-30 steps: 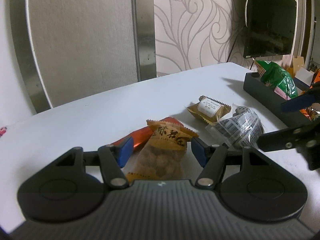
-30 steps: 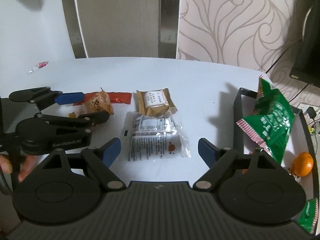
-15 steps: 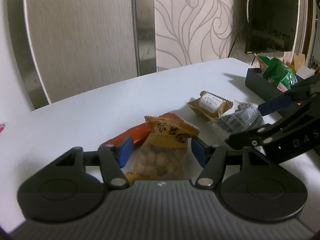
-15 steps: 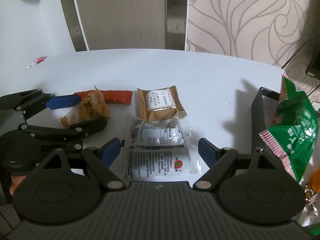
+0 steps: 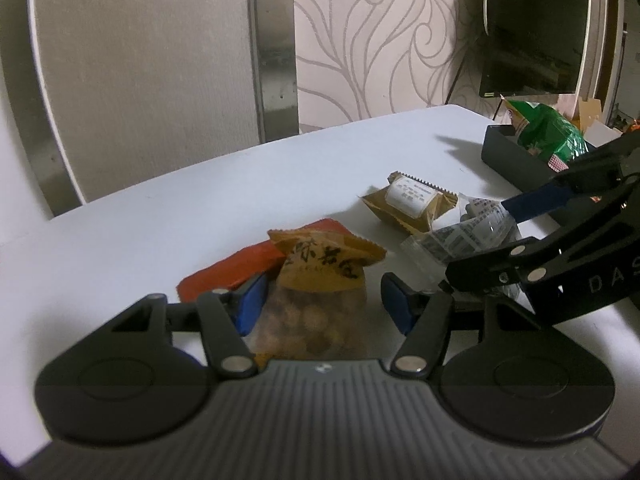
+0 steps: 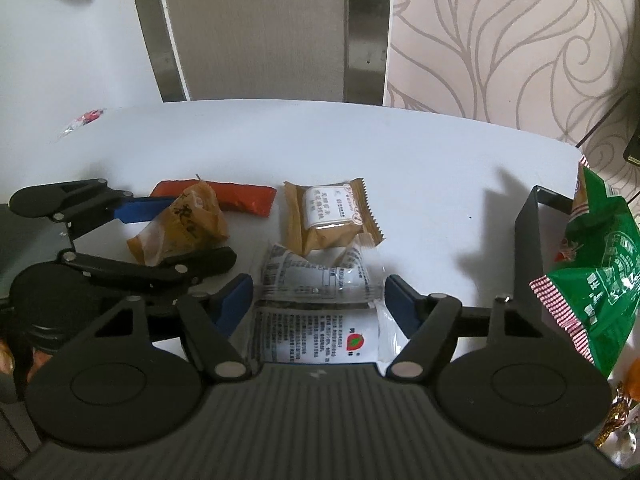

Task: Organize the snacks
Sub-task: 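Grasp the brown peanut bag with the left gripper while the right approaches the clear bag, then lift the peanut bag with the left gripper while the right grasps the clear plastic bag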

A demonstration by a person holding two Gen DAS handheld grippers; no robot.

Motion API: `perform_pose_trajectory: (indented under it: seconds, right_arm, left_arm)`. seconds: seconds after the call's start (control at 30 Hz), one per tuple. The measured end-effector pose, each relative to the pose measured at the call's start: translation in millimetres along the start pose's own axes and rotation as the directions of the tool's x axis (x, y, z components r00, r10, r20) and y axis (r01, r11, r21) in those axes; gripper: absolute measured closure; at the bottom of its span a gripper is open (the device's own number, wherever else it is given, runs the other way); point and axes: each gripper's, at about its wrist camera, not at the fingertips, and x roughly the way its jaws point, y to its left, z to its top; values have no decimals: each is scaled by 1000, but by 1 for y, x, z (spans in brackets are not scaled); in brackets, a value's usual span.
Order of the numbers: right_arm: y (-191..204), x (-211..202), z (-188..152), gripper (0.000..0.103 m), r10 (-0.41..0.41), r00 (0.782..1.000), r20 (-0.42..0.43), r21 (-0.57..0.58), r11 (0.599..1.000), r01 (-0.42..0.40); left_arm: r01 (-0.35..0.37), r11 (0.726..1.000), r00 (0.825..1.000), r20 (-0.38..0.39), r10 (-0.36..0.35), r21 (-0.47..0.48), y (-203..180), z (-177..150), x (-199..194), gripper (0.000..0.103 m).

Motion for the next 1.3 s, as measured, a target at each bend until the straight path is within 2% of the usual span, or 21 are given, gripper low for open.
perform_pose_trajectory:
  seconds: [0.07, 0.27, 0.5, 0.97, 1.03, 1.1, 1.17, 1.3]
  right_arm:
    - [1, -2, -1, 28, 1, 1000, 1, -2, 1000, -1]
    - [7, -7, -4, 31, 1, 1000, 5, -19, 1000, -1]
    - [17, -20, -16, 33, 7, 1000, 9, -45, 999, -6]
    - [51, -64, -63, 34, 11, 1000, 11, -128, 992, -9]
    - [53, -65, -65, 31, 5, 1000, 12, -112, 994, -4]
    - [58, -65, -67, 19, 11, 1000, 1, -108, 994, -11]
    - [65, -65, -71, 15, 3, 1000, 4, -121, 993, -3]
    - [73, -61, -75, 15, -31, 999, 10, -136, 990, 33]
  left_arm:
    - [-3, 1000, 1000, -9, 3, -2, 0, -1, -1, 48]
    - [-18, 1000, 1000, -10, 18, -9, 1, -5, -6, 56]
    - [-30, 999, 999, -16, 30, -15, 4, -13, -17, 56]
    - [-45, 998, 999, -22, 45, -32, 2, -37, -51, 56]
    - [-48, 998, 999, -26, 47, -30, 1, -38, -52, 56]
    - [-50, 998, 998, -28, 49, -30, 1, -39, -53, 56]
    - [-53, 998, 998, -29, 52, -32, 2, -39, -54, 56]
    - [-60, 998, 998, -30, 59, -32, 1, -40, -55, 56]
